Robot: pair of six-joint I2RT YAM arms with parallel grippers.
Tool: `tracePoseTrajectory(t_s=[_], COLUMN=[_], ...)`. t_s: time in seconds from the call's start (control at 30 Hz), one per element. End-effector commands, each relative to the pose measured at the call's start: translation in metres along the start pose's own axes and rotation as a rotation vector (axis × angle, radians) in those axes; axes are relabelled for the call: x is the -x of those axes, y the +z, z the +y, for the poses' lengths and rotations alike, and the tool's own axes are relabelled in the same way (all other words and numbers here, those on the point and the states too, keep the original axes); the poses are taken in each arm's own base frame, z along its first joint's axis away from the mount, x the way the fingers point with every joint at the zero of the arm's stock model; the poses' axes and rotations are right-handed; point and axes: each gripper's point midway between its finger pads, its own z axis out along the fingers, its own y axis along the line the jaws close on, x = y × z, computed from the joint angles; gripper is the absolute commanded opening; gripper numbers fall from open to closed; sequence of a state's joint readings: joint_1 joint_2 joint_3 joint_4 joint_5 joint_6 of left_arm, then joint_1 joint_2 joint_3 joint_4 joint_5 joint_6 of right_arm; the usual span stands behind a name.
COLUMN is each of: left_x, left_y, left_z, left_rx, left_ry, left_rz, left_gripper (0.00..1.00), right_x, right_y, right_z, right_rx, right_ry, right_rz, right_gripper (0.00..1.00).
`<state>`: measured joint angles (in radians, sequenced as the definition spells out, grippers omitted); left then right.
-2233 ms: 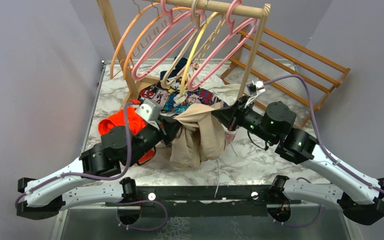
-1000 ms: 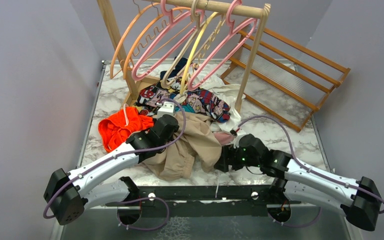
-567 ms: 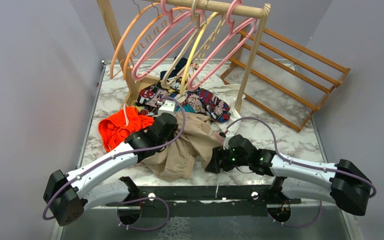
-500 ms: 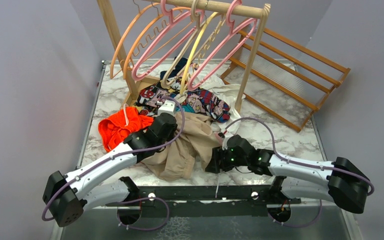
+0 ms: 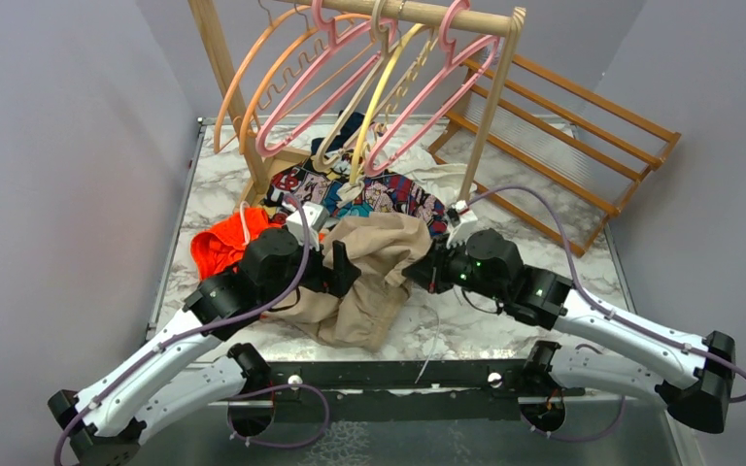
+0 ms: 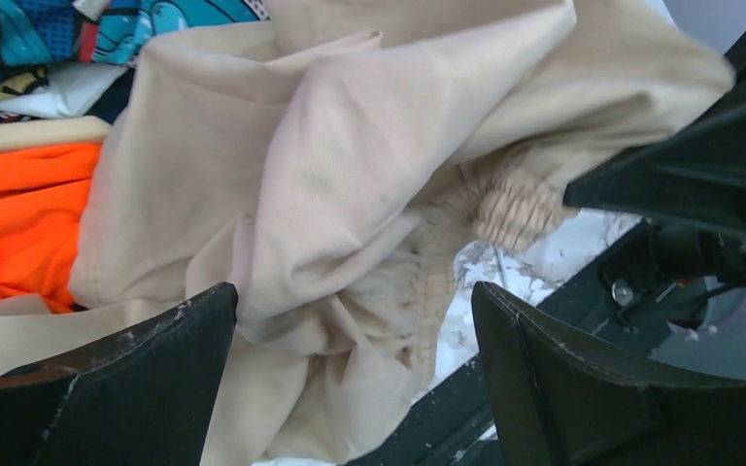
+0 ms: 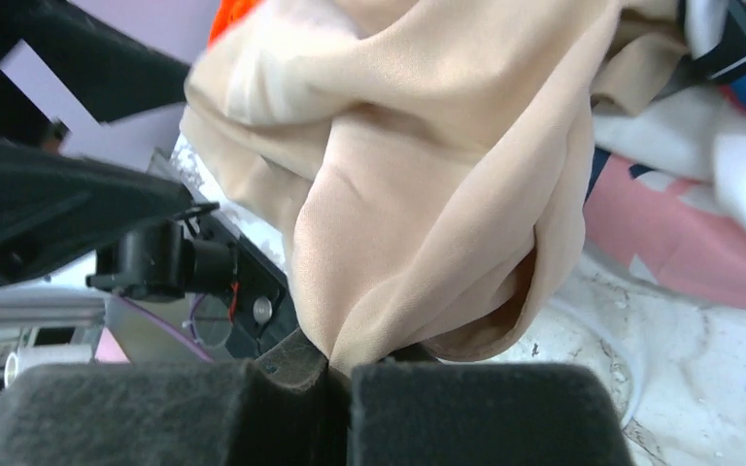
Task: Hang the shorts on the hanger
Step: Adjust the shorts at the center of the board.
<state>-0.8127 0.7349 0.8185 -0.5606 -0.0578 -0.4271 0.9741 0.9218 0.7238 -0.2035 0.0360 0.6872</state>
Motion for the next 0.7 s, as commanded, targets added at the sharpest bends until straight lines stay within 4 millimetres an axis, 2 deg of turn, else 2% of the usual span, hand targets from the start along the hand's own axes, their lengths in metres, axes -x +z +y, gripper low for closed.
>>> tracePoseTrajectory(t_s=[0.0,0.1,0.2,0.3,0.43,0.53,0.67], left_x=[-0.029,-0.042,-0.053,-0.072,-0.093,-0.092,-0.079], left_y=[0.005,0.01,0.011,0.017,0.023,0.022,0.01], left_z=[-0.017,-0.027,-0.044,-0.055,-0.065,-0.066,-0.063], left_rx=[-0.105,-0.124,-0.137,-0.113,-0.063,-0.033,-0.034], left_ry=[-0.015,-0.004,0.047,0.096,0.153,0.154,0.111], left_rz=[0.123,0.146,0.15,0.187,0.196,0.159,0.109], left_gripper=[0.93,0.93,0.95,0.99,0.99,0.99,0.99], right_x=[0.038,0.057,0.07,0.072,0.064,0.059,0.062], right_y=[-0.012,-0.019,-0.026,-0.031,-0.03,-0.031,-0.039], right_z=[-0.003,-0.001,-0.009,-0.019,-0.027,-0.03,-0.03], right_rx=[-0.105,-0.132,-0.198,-0.243,-0.264,-0.263,-0.253], right_ry=[-0.013,-0.011,-0.016,-0.023,-0.018,-0.02,-0.039], right_rz=[-0.101,-0.156,-0.205,-0.226,-0.211,-0.202,-0.223], right_gripper=[0.01,0.01,0.01,0.01,0.01,0.01,0.01])
